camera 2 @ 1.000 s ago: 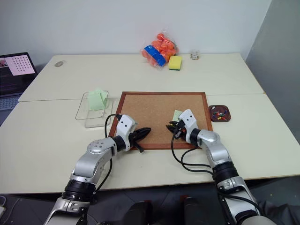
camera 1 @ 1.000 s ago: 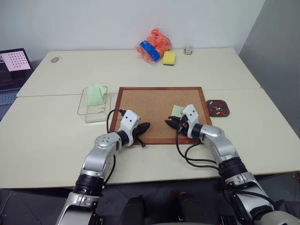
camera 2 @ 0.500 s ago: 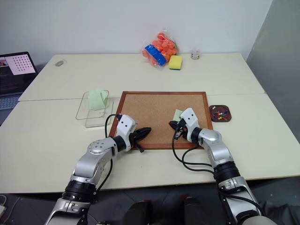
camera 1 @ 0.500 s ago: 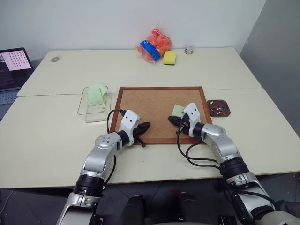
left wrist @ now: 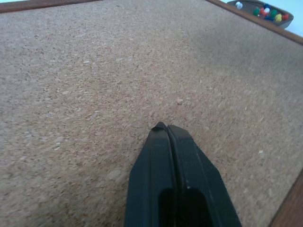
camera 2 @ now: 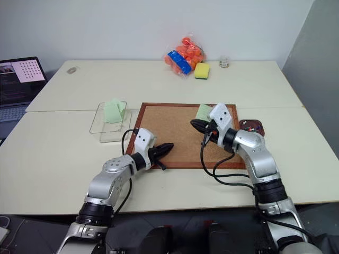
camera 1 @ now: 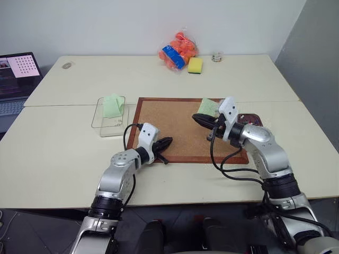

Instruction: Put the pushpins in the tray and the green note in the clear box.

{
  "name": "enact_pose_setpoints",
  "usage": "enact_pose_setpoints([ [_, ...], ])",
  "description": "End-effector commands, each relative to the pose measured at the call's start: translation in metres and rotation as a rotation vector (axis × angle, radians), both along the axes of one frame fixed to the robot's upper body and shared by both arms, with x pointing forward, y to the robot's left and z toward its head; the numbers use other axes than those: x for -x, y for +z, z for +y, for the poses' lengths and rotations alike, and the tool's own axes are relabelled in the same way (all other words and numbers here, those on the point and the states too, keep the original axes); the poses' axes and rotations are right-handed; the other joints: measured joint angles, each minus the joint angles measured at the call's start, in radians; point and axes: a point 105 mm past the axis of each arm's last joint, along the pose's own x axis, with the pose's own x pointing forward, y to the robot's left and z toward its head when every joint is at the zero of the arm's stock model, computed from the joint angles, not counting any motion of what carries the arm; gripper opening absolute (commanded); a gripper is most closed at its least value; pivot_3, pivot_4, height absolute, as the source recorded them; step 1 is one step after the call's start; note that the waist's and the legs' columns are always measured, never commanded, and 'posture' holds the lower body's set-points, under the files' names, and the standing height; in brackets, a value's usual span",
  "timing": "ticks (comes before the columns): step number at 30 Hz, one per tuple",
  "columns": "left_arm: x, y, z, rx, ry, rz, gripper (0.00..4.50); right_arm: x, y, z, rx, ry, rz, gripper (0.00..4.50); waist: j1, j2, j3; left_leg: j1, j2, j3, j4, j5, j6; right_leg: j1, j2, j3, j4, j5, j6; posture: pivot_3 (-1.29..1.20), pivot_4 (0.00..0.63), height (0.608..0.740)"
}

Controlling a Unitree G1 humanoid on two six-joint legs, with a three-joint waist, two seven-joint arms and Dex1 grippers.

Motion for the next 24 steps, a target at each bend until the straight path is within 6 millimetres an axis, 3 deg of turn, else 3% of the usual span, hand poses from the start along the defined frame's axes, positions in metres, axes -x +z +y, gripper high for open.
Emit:
enact_pose_setpoints([
  [1,0.005,0.023,-0.020,0.160,-0.101,0.018,0.83,0.012,-0.015,-0.009,0.127,0.075,-0.022,0.00,-0.001,-0.001,0.001,0.000,0.000,0.000,0.000,0.000,0.000,0.000,0.001,0.000,0.000,0.000,0.000,0.00,0.150,0.740],
  [6,0.009,0.048,-0.028,0.304,-0.166,0.026,1.75,0.013,-0.036,-0.025,0.215,0.096,0.001,0.00,-0.011,-0.004,0.003,0.000,0.000,0.000,0.000,0.000,0.000,-0.001,0.001,0.000,0.000,0.000,0.000,0.00,0.150,0.740],
  [11,0.028,0.063,-0.039,0.380,-0.294,0.063,2.79,0.015,-0.039,-0.029,0.244,0.150,0.012,0.00,-0.015,-0.004,0.003,0.000,0.002,0.000,0.000,0.000,0.000,-0.001,0.003,0.000,0.000,0.000,0.000,0.00,0.150,0.740],
  [20,0.017,0.056,-0.040,0.340,-0.266,0.079,4.46,0.032,-0.040,-0.018,0.284,0.287,-0.020,0.00,-0.010,-0.006,0.004,0.000,0.002,0.000,0.000,0.000,0.000,-0.001,0.003,0.000,0.000,0.000,0.000,0.00,0.150,0.740],
  [24,0.018,0.050,-0.047,0.329,-0.294,0.095,4.49,0.042,-0.036,-0.010,0.305,0.355,-0.069,0.00,-0.010,-0.006,0.004,0.000,0.002,0.000,0.000,0.000,0.000,-0.001,0.003,0.000,0.000,0.000,0.000,0.00,0.150,0.740],
])
